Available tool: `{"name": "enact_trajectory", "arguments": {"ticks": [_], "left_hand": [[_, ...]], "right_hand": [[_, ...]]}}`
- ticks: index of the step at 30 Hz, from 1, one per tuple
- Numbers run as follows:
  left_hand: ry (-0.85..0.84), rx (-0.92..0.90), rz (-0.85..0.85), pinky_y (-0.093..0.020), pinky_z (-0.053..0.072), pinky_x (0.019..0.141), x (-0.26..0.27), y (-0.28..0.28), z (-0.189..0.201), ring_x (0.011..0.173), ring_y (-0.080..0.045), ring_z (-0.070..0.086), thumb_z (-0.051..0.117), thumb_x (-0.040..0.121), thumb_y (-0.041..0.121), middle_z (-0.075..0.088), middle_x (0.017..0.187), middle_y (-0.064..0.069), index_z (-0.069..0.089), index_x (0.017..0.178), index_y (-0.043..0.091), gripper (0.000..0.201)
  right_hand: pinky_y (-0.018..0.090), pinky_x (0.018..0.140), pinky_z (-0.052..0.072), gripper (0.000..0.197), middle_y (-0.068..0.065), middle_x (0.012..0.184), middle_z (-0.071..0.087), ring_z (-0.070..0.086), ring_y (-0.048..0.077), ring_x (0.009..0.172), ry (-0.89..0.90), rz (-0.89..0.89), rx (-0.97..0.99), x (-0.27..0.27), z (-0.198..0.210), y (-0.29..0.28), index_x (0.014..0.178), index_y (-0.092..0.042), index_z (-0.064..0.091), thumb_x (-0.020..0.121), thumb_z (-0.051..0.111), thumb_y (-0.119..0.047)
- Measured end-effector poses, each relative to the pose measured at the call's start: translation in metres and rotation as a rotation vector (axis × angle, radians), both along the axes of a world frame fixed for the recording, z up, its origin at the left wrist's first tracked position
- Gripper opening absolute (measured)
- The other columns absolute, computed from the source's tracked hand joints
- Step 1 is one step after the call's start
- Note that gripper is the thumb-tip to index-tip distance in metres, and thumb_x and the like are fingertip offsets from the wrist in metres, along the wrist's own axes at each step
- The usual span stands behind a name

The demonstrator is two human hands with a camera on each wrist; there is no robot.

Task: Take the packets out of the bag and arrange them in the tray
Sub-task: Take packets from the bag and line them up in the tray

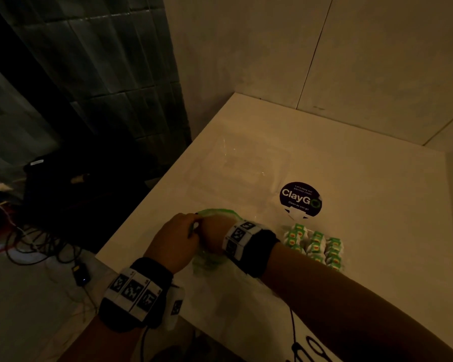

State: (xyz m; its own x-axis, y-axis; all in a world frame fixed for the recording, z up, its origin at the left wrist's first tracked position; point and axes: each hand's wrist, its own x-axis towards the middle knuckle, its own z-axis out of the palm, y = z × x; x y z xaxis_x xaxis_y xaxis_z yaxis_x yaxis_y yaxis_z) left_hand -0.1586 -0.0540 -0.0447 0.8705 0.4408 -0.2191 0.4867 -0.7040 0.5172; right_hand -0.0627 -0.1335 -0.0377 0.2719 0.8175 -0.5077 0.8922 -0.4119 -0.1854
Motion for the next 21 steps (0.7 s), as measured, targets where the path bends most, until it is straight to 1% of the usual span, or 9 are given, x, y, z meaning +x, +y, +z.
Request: {"name": "enact_trajectory", "arguments": {"ticks": [2,4,6,7,8,12,14,17,21], "left_hand": [[-0.044,-0.026,0.018,-0.035,0.043,0.101,0.000,0.001,0.002,0.117,-0.023,0.052,0.044,0.097,0.017,0.047,0.139,-0.003,0.046,0.135,0.026,0.039],[-0.076,-0.020,0.016,-0.034,0.044,0.097,0.001,0.001,0.005,0.110,-0.024,0.056,0.045,0.097,0.017,0.049,0.137,-0.003,0.048,0.133,0.027,0.038],[-0.091,-0.009,0.014,-0.033,0.044,0.095,0.002,-0.001,0.006,0.107,-0.024,0.057,0.047,0.096,0.013,0.050,0.135,-0.005,0.050,0.132,0.025,0.039],[-0.093,-0.008,0.014,-0.033,0.043,0.094,0.003,-0.001,0.007,0.107,-0.025,0.057,0.047,0.095,0.011,0.051,0.133,-0.006,0.050,0.132,0.023,0.039],[-0.094,-0.008,0.012,-0.032,0.043,0.093,0.003,-0.003,0.007,0.106,-0.026,0.057,0.047,0.095,0.010,0.051,0.132,-0.007,0.049,0.132,0.022,0.039],[-0.143,-0.001,-0.008,-0.030,0.041,0.090,0.006,-0.009,0.013,0.105,-0.027,0.056,0.045,0.096,0.010,0.053,0.128,-0.009,0.047,0.135,0.020,0.040],[-0.155,0.005,-0.001,-0.034,0.042,0.094,0.008,-0.011,0.013,0.108,-0.028,0.055,0.044,0.097,0.009,0.053,0.129,-0.010,0.045,0.136,0.018,0.040],[-0.140,0.008,0.023,-0.035,0.044,0.095,0.011,-0.010,0.005,0.111,-0.028,0.054,0.045,0.095,0.007,0.053,0.128,-0.011,0.045,0.135,0.020,0.042],[-0.093,-0.002,0.019,-0.039,0.046,0.092,0.012,-0.008,-0.005,0.108,-0.031,0.055,0.044,0.095,0.008,0.053,0.127,-0.011,0.045,0.134,0.022,0.041]], "right_hand": [[0.037,0.092,0.043,0.028,0.017,0.119,0.062,0.057,0.032,0.112,0.016,-0.003,0.017,0.004,0.008,-0.001,0.118,-0.001,0.061,0.096,0.047,-0.012],[0.034,0.092,0.044,0.028,0.012,0.112,0.065,0.059,0.029,0.106,0.026,0.067,0.053,0.007,0.012,-0.006,0.114,-0.003,0.065,0.096,0.046,-0.015],[0.032,0.083,0.046,0.028,0.009,0.107,0.065,0.060,0.027,0.099,0.019,0.062,0.081,0.008,0.017,-0.012,0.113,-0.007,0.066,0.095,0.049,-0.020],[0.031,0.080,0.047,0.028,0.008,0.104,0.065,0.060,0.027,0.095,0.013,0.062,0.149,0.009,0.015,-0.015,0.113,-0.008,0.066,0.094,0.051,-0.022],[0.033,0.079,0.051,0.028,0.008,0.102,0.065,0.060,0.027,0.093,0.001,0.049,0.178,0.010,0.017,-0.017,0.112,-0.010,0.067,0.092,0.053,-0.024],[0.038,0.083,0.053,0.026,0.006,0.102,0.064,0.061,0.026,0.093,0.032,-0.104,0.325,0.013,0.019,-0.023,0.109,-0.013,0.066,0.090,0.054,-0.025],[0.037,0.085,0.052,0.025,0.008,0.104,0.064,0.060,0.027,0.097,0.037,-0.181,0.421,0.013,0.018,-0.028,0.110,-0.013,0.066,0.089,0.054,-0.021],[0.033,0.087,0.046,0.037,0.012,0.116,0.058,0.055,0.029,0.105,0.129,-0.303,0.498,0.014,0.018,-0.038,0.124,-0.016,0.061,0.087,0.057,-0.014],[0.032,0.092,0.043,0.037,0.012,0.121,0.059,0.055,0.029,0.110,0.250,-0.512,0.616,0.027,0.021,-0.054,0.120,-0.015,0.064,0.086,0.053,-0.007]]}}
